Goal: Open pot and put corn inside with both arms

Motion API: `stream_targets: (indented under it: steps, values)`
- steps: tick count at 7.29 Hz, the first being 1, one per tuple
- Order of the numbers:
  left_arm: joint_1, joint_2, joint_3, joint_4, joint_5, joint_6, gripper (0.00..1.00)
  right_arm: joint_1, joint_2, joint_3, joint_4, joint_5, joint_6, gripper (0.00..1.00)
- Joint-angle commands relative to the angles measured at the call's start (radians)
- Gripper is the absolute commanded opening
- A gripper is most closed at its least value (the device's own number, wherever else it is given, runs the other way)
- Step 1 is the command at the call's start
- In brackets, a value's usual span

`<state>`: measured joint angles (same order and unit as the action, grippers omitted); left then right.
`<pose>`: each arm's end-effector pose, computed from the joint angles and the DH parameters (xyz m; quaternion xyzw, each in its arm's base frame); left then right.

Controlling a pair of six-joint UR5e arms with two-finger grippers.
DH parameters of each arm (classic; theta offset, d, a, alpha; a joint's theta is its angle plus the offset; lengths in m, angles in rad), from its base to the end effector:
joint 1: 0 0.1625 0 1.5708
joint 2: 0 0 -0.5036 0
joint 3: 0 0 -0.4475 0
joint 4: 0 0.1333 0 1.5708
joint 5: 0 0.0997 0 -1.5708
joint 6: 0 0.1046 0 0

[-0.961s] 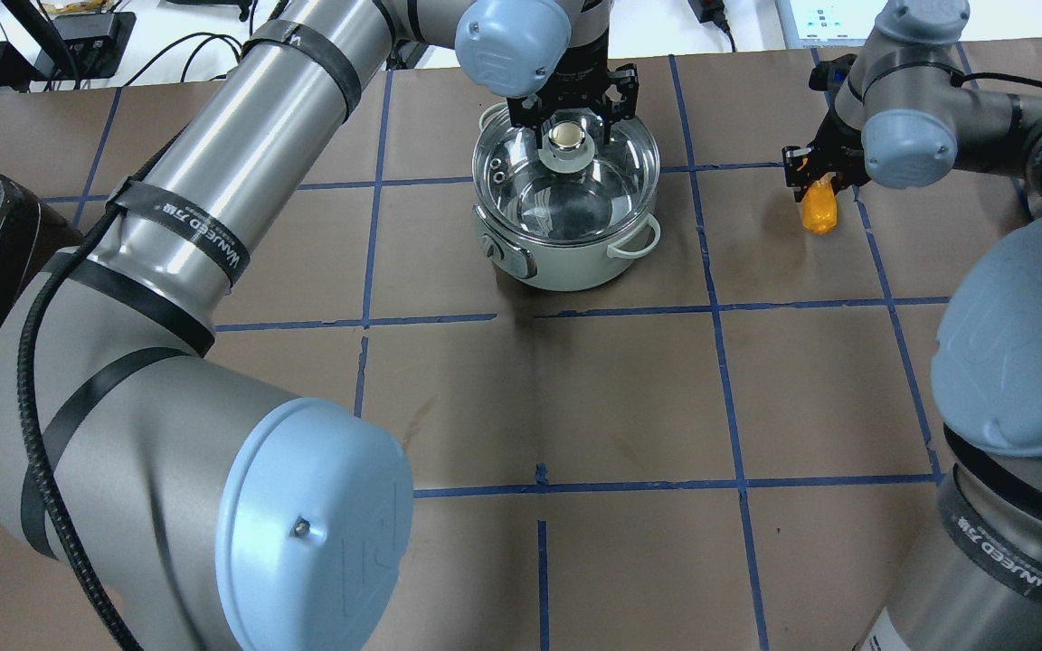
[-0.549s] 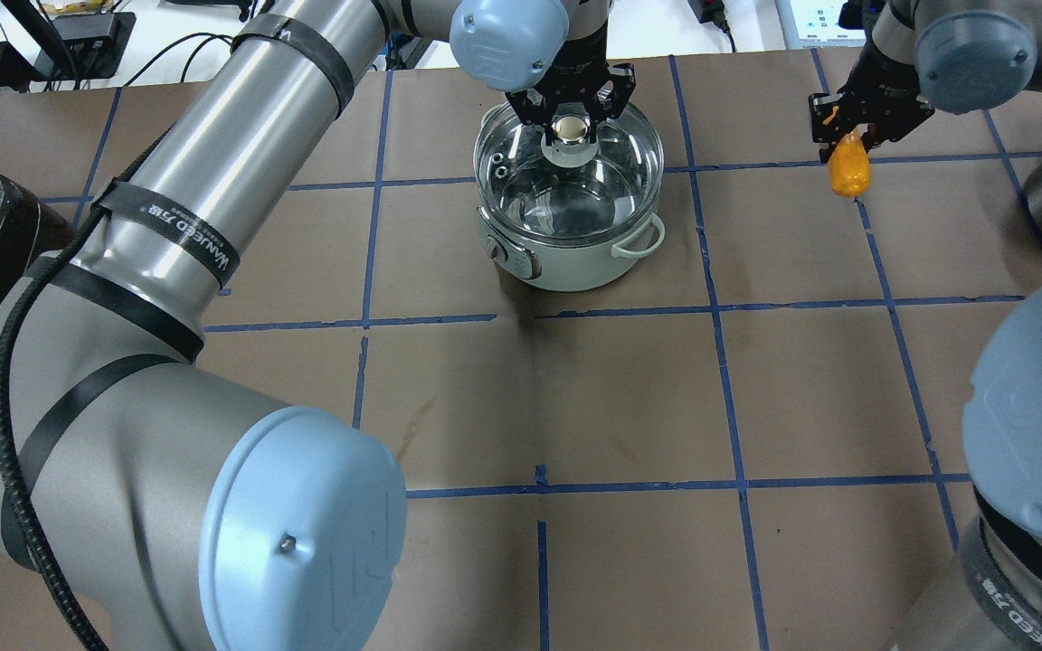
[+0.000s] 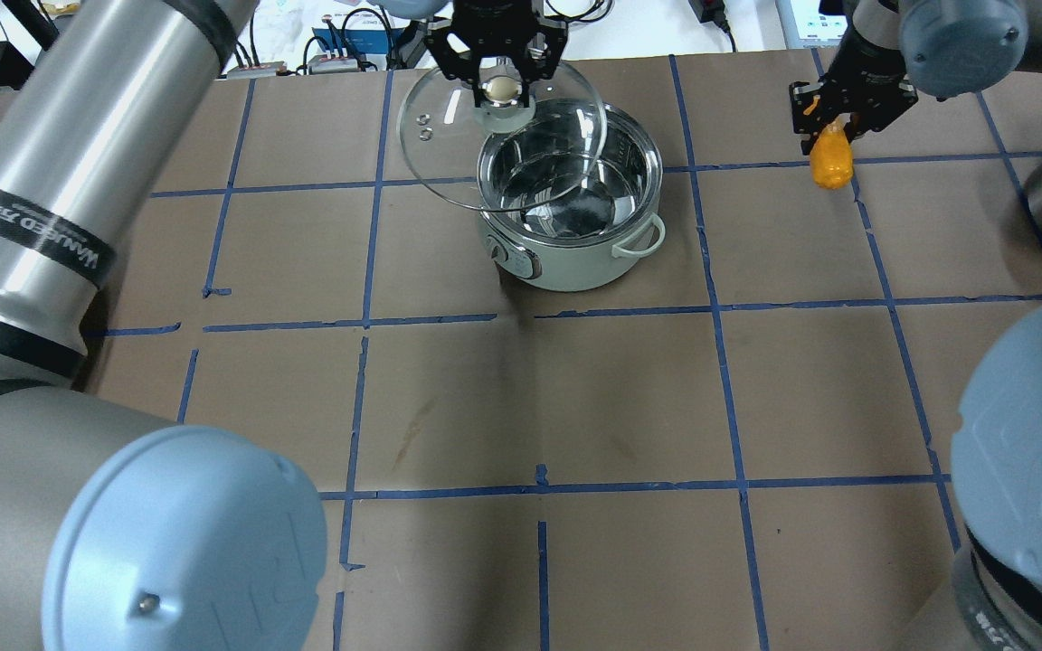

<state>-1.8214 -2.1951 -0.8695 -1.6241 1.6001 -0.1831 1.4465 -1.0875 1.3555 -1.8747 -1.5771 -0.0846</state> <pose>-0.3351 -0.7841 0.5034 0.0336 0.9993 -0.0147 0.0118 0.0363 -0.7795 0.3890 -0.0199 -0.9996 0.0175 0.0050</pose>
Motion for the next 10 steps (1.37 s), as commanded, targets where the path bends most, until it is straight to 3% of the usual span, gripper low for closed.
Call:
stream_targets:
  steps: [1, 3, 4, 6, 9, 10]
  values:
    - [0.176, 0.05, -0.105, -0.007, -0.005, 0.162, 0.02, 0.202, 0.038, -0.053, -0.012, -0.007, 0.144, 0.11]
    - [0.298, 0.075, -0.251, 0.086, -0.037, 0.296, 0.02, 0.349, 0.139, -0.184, -0.012, -0.034, 0.361, 0.11]
    - [0.329, 0.058, -0.329, 0.228, -0.041, 0.348, 0.02, 0.401, 0.161, -0.214, -0.006, -0.088, 0.383, 0.11]
    - [0.396, 0.064, -0.472, 0.386, -0.043, 0.407, 0.02, 0.43, 0.19, -0.187, -0.012, -0.097, 0.388, 0.13]
    - [0.427, 0.042, -0.503, 0.45, -0.071, 0.461, 0.02, 0.43, 0.256, -0.174, -0.094, -0.098, 0.378, 0.21]
    - [0.427, 0.011, -0.512, 0.517, -0.072, 0.462, 0.02, 0.43, 0.252, -0.158, -0.096, -0.098, 0.378, 0.29]
